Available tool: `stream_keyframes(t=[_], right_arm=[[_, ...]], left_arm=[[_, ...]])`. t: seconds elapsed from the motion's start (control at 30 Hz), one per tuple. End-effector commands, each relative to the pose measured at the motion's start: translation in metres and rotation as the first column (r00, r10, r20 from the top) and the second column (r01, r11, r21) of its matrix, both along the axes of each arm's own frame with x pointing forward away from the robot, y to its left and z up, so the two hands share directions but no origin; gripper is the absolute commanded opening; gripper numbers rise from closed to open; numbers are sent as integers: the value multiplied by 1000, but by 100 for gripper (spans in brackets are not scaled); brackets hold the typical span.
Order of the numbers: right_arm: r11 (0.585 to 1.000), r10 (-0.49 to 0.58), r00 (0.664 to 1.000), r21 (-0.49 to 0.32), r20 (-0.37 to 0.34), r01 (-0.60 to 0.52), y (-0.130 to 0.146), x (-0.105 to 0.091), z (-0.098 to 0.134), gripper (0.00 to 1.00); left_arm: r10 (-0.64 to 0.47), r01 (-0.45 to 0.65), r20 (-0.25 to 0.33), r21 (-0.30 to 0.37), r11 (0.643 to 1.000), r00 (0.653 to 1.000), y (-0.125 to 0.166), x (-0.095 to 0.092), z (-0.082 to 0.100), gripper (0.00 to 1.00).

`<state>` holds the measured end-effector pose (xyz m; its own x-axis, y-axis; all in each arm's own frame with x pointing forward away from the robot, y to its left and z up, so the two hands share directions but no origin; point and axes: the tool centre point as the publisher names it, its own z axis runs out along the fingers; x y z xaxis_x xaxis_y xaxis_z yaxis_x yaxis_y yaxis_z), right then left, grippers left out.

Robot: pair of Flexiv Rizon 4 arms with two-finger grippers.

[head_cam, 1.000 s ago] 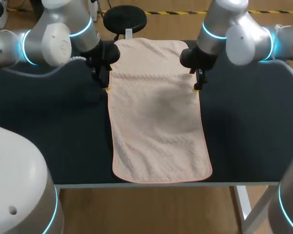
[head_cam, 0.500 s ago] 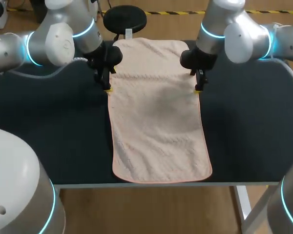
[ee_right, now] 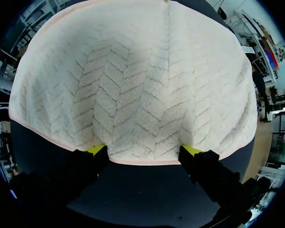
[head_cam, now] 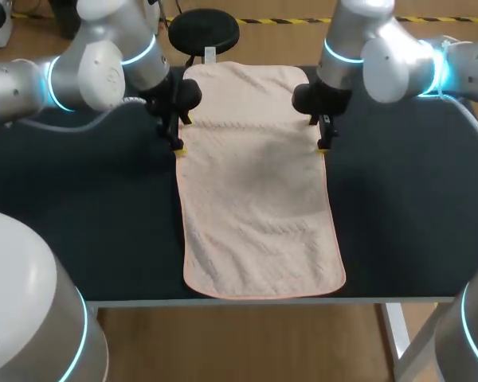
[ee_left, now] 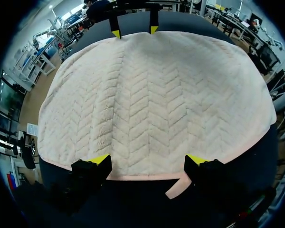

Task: Fold the towel

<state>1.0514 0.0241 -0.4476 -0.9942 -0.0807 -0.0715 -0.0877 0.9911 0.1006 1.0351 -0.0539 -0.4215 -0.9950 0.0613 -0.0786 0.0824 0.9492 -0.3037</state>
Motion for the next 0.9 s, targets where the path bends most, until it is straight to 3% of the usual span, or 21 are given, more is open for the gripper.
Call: stream_keyframes(t=[0.03,0.33,0.43,0.47,0.6,0.63,0.67,0.7,0.83,0.9], right_arm=[[1000,2,1000,-5,-5,-2,2,6,-17,100],[1000,-8,1000,-14,6,8,2,7,-18,100],[1000,-23,1000,-18,8,24,2,5,-16,100],[999,-29,1000,-19,7,29,2,5,-16,100],[999,-42,999,-22,10,42,1,4,-15,100],[999,-43,999,-22,10,44,1,4,-15,100],[999,-48,999,-20,12,48,1,4,-15,100],[998,-54,998,-16,14,54,2,4,-15,100],[998,-68,998,4,16,68,5,4,-14,100],[997,-79,997,14,22,79,5,4,-13,40]], left_arm=[[10,-10,-1,-2,1000,1000,0,2,-4,100],[15,-15,12,-14,1000,1000,2,5,-5,100],[12,-11,15,-14,1000,1000,3,5,-8,82],[10,-10,15,-13,1000,1000,3,4,-9,60],[10,-9,11,-10,1000,1000,4,3,-13,41],[10,-10,10,-9,1000,1000,4,2,-15,33],[10,-9,9,-8,1000,1000,4,2,-15,14],[10,-10,9,-7,1000,1000,4,2,-16,4],[13,-13,5,-6,1000,1000,4,1,-17,0],[13,-13,4,-6,1000,1000,4,1,-18,0]])
